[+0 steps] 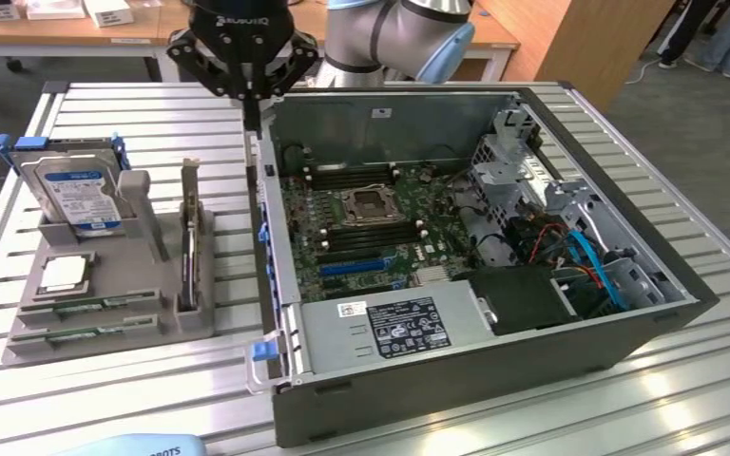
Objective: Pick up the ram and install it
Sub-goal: 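Reach for the ram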
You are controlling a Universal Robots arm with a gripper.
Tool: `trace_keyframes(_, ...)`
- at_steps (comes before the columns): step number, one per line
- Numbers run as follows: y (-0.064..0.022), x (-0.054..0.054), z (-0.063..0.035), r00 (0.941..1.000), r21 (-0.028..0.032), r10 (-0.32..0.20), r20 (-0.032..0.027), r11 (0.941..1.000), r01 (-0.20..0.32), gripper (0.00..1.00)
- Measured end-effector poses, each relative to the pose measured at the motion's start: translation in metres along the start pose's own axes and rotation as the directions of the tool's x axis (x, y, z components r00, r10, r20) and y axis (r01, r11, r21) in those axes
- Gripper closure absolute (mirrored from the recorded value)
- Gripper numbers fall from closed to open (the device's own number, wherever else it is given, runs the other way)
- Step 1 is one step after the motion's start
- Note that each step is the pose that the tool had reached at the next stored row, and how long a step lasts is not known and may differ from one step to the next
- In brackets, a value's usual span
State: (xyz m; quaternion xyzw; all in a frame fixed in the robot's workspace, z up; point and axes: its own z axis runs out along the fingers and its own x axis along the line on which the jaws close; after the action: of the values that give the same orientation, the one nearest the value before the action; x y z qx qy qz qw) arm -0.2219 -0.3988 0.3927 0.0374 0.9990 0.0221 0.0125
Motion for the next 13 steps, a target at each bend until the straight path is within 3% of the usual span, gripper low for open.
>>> trace_keyframes(13,-0.0026,0.035,-0.0009,1.0,0.0,0.0,0.0,1.0,0.0,0.9)
